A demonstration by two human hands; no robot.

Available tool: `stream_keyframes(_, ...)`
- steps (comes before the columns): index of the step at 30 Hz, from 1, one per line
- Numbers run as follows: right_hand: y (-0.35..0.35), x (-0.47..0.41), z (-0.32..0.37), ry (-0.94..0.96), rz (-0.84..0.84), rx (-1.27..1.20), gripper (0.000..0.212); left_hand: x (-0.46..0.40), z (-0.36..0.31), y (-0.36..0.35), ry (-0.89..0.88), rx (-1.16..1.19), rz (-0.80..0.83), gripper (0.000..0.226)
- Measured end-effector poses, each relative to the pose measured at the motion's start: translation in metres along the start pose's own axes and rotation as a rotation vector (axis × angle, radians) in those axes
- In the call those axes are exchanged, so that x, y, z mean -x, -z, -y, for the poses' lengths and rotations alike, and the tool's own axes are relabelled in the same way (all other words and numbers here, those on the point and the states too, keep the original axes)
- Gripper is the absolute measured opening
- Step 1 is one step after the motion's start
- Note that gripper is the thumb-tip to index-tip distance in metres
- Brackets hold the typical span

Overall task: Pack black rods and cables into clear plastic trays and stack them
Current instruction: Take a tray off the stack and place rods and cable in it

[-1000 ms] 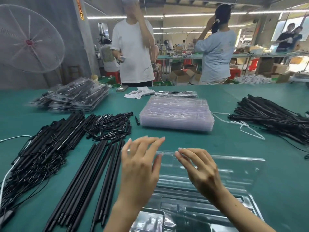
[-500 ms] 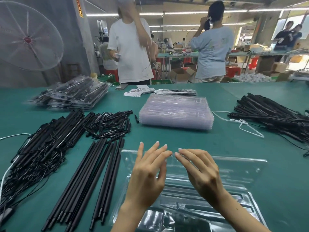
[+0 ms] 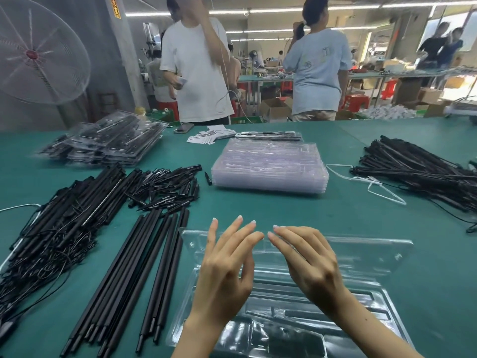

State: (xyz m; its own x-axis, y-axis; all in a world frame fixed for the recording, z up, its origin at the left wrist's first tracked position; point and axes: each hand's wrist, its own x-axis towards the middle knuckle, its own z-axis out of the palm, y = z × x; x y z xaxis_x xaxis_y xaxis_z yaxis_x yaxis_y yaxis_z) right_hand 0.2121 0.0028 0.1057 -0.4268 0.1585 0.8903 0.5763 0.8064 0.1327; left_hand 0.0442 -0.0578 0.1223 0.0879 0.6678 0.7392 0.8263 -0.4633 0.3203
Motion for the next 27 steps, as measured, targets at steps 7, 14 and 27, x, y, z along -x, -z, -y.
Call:
stream_keyframes(7,-0.0004,0.0013,-0.0011,-0.003,0.007,-0.011,0.032,0.0000,-0.0012,-0.0003,0.013,0.005,0.013,0.036)
stream_keyframes(14,-0.0008,0.0017,-0.0004,-0.005,0.002,-0.011,0.030,0.0005,-0.0024,-0.0013,0.019,-0.007,0.002,0.034)
stream_keyframes(27,0.0042,0.0001,0.0028,-0.014,0.038,-0.013,0.028,0.0064,-0.0037,-0.0004,0.005,0.045,-0.011,0.029)
